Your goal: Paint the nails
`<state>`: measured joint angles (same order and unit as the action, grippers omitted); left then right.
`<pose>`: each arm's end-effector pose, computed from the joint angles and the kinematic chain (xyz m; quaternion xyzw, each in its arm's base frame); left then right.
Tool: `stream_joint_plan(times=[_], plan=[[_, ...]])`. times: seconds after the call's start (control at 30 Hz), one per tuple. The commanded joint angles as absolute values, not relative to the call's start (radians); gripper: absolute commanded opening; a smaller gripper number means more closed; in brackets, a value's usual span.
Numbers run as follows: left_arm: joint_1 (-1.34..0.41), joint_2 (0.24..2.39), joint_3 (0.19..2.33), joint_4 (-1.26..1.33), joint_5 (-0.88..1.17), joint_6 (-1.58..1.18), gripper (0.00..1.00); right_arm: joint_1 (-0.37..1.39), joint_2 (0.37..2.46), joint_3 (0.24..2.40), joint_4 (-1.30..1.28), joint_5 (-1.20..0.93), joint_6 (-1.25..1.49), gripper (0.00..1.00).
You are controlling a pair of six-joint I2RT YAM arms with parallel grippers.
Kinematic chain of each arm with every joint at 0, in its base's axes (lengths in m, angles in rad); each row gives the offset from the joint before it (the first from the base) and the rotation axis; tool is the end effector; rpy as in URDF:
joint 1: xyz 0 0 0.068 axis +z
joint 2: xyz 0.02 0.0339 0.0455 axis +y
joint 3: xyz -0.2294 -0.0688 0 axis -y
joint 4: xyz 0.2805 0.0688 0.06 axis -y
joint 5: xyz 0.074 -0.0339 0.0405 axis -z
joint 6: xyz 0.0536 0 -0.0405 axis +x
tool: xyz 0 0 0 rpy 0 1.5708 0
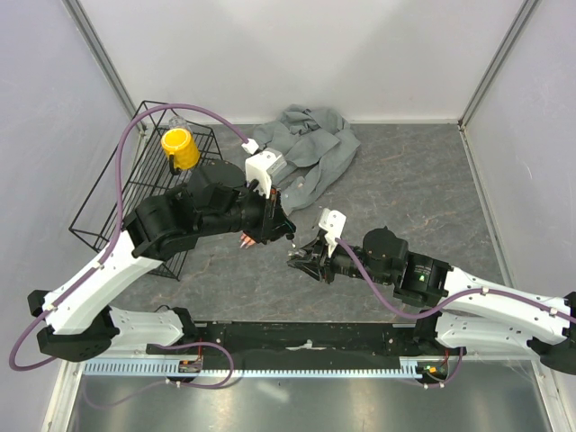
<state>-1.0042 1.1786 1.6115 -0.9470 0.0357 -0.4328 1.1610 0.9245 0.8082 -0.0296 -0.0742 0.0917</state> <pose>0.1448 -0.2312 0.4349 0.2520 0.8260 -0.3434 0.3693 0.1133 0.2708 0.3052 -0.4062 0.6384 0.4057 0.5128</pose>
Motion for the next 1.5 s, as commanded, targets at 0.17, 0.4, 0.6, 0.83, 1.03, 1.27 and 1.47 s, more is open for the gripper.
stream_joint_plan(times=[0.17,0.4,0.6,0.83,1.03,1.27,1.47], plan=[[-1.000,1.152,1.646,-0.922,0.035,-0.436,0.02,1.160,0.907,0.805,0.023,-0.080,0.090,0.00],[-0.997,1.137,1.643,-0.916,-0.021,-0.440,0.02,1.160,0.897,0.796,0.029,-0.083,0.089,0.00],[-0.985,1.101,1.614,-0.894,-0.121,-0.446,0.02,1.161,0.859,0.758,0.046,-0.058,0.097,0.00],[-0.963,1.048,1.459,-0.836,-0.331,-0.466,0.02,1.160,0.724,0.667,0.071,0.167,0.130,0.00],[-0.871,0.959,1.122,-0.649,-0.434,-0.567,0.02,1.158,0.638,0.629,0.065,0.391,0.141,0.00],[-0.755,0.856,0.756,-0.444,-0.549,-0.782,0.02,1.137,0.716,0.673,0.034,0.491,0.077,0.00],[-0.739,0.891,0.695,-0.459,-0.653,-0.880,0.02,1.013,0.758,0.710,0.044,0.390,0.068,0.00]])
